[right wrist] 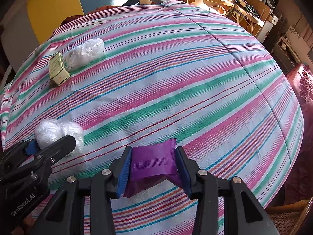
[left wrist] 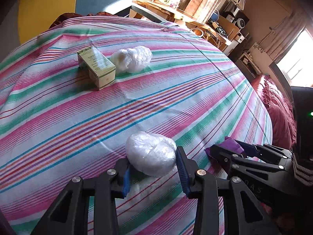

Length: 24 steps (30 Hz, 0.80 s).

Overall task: Organize objects
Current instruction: 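Grasp a plastic-wrapped white ball with the left tool while the right tool holds the purple packet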

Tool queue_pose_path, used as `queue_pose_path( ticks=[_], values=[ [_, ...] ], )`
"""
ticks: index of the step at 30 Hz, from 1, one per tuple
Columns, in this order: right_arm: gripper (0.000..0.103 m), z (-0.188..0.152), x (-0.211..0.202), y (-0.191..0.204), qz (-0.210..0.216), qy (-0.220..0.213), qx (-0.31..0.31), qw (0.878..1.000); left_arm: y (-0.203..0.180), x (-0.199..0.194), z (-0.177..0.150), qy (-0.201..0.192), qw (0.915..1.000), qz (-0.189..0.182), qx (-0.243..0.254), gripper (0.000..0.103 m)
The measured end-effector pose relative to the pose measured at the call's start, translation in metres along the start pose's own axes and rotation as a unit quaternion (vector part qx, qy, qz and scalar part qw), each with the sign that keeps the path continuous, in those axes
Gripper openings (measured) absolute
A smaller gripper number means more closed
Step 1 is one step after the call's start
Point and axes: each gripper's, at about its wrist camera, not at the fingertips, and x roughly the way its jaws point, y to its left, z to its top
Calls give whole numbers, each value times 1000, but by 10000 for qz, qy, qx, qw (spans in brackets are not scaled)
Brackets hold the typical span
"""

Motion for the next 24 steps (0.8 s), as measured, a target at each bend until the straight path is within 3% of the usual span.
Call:
queue_pose_path(
  ticks=[3,11,18,24],
  values=[
    [44,-1,-3,4,-1,-81,-82,9999,5,-25,-12,-210,9995,234,89,40],
    [43,-9,-20,43,609,-527,-793,9936,28,-101,-44,-841,9920,930,106,40],
    [43,-23,-30,83,905,-735,-1512,9816,60,-168,-80,-1288,9780,1628,-194,41],
    [43,-33,-30,103,965,-797,-1904,9737,86,-220,-113,-1597,9609,2217,-448,41]
  ],
)
